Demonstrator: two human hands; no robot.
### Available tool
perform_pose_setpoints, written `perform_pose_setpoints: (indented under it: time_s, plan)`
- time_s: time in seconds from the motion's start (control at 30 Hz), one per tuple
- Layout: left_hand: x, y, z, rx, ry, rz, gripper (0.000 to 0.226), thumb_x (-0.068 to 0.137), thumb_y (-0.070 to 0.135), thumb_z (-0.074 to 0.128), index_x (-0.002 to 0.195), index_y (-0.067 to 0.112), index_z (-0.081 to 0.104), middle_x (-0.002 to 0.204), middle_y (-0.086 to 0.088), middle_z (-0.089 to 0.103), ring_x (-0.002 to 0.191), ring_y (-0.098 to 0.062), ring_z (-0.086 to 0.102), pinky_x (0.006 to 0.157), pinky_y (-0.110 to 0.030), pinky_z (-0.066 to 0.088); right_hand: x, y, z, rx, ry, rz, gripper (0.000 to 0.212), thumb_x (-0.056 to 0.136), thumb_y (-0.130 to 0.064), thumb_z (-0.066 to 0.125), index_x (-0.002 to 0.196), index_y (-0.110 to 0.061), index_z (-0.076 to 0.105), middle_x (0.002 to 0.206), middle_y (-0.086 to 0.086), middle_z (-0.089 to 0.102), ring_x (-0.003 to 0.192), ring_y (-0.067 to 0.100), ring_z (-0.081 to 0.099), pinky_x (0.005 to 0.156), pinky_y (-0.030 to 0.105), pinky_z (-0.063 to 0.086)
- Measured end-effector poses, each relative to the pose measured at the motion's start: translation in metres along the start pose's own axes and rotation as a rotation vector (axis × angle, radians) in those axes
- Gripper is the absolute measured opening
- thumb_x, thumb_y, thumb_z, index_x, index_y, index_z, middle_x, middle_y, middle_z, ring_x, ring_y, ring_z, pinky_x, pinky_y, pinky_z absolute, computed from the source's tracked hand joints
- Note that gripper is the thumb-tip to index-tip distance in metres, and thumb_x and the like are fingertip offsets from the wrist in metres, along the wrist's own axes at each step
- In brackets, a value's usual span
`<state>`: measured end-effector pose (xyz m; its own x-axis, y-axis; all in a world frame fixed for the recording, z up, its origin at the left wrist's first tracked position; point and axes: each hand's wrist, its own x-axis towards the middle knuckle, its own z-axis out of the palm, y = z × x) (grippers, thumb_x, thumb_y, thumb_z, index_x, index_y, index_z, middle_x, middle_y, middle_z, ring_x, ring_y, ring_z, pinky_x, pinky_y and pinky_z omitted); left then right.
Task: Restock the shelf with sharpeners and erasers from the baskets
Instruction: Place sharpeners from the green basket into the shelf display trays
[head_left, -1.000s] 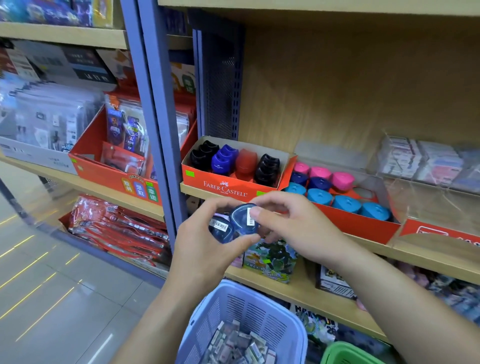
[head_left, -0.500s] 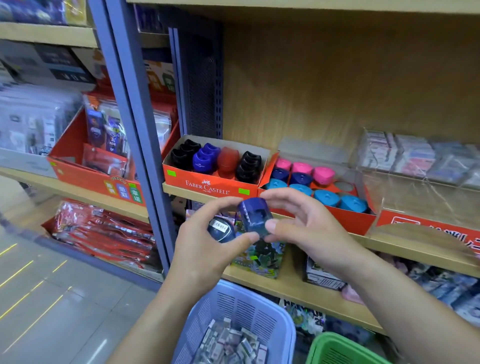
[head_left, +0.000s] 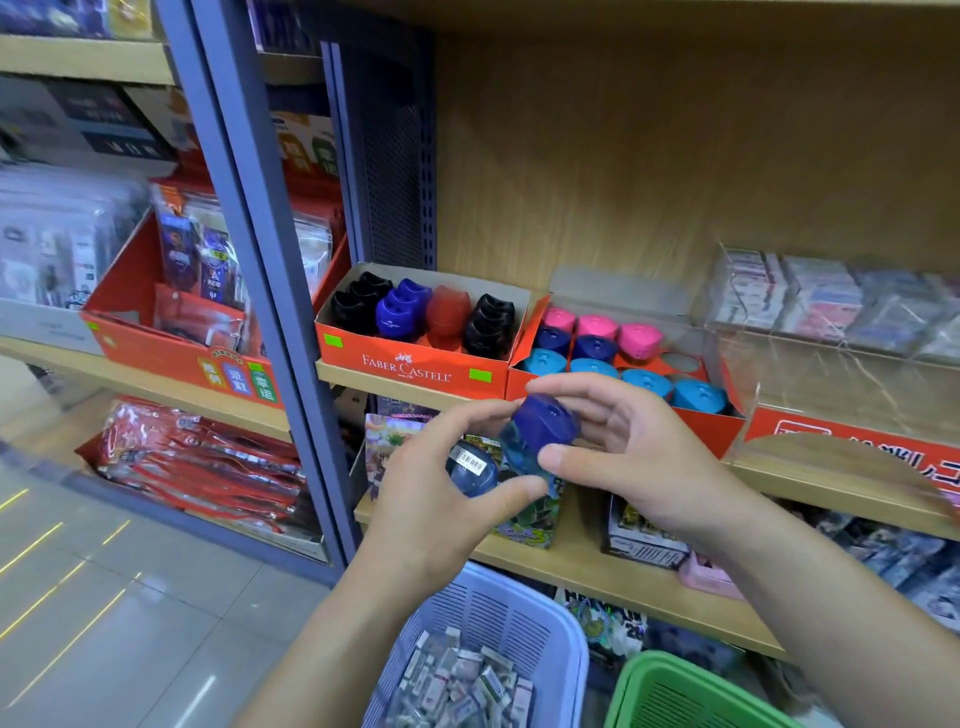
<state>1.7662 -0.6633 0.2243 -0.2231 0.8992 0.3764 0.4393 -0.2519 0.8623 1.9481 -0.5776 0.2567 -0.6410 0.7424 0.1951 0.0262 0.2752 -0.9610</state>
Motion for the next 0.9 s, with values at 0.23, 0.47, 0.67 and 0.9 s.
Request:
perform_pose_setpoints:
  time_s: [0.23, 0.47, 0.67, 0.9]
  plan:
    - [0.0, 0.0, 0.006, 0.031, 0.013, 0.031, 0.049, 0.074, 0.024, 0.09, 0.115, 0.04, 0.069, 0.11, 0.023, 0.069, 0.11, -0.001, 0.063, 0.096, -0.025, 0.049, -0.007, -0.007, -0.004, -0.202, 0.056, 0.011, 0.038, 0.08, -0.019, 0.084, 0.114, -0.031, 0.072, 0.112, -0.011, 0.073, 0.101, 0.011, 0.069, 0.091, 0.031, 0.055]
    - [0.0, 0.002, 0.007, -0.039, -0.051, 0.005, 0.048, 0.083, 0.02, 0.084, 0.122, 0.042, 0.068, 0.107, 0.024, 0.069, 0.101, 0.0, 0.065, 0.09, -0.023, 0.048, -0.02, -0.014, -0.012, -0.368, -0.034, -0.027, 0.056, 0.081, -0.028, 0.083, 0.129, -0.046, 0.061, 0.122, -0.017, 0.065, 0.099, 0.011, 0.064, 0.077, 0.037, 0.059]
    - [-0.001, 0.008, 0.009, -0.206, -0.105, -0.042, 0.046, 0.086, 0.015, 0.08, 0.123, 0.041, 0.071, 0.106, 0.017, 0.075, 0.082, 0.006, 0.062, 0.081, -0.022, 0.048, -0.021, -0.02, -0.027, -0.302, -0.109, -0.042, 0.056, 0.088, -0.007, 0.07, 0.132, -0.042, 0.061, 0.12, -0.01, 0.067, 0.094, 0.031, 0.069, 0.086, 0.05, 0.058]
    - [0.0, 0.009, 0.018, -0.274, -0.134, -0.041, 0.042, 0.075, 0.019, 0.078, 0.115, 0.029, 0.074, 0.103, 0.01, 0.076, 0.078, 0.001, 0.066, 0.066, -0.017, 0.051, -0.022, -0.014, -0.028, -0.238, -0.033, -0.017, 0.04, 0.073, -0.031, 0.089, 0.102, -0.033, 0.062, 0.105, -0.005, 0.069, 0.087, 0.021, 0.07, 0.078, 0.044, 0.06]
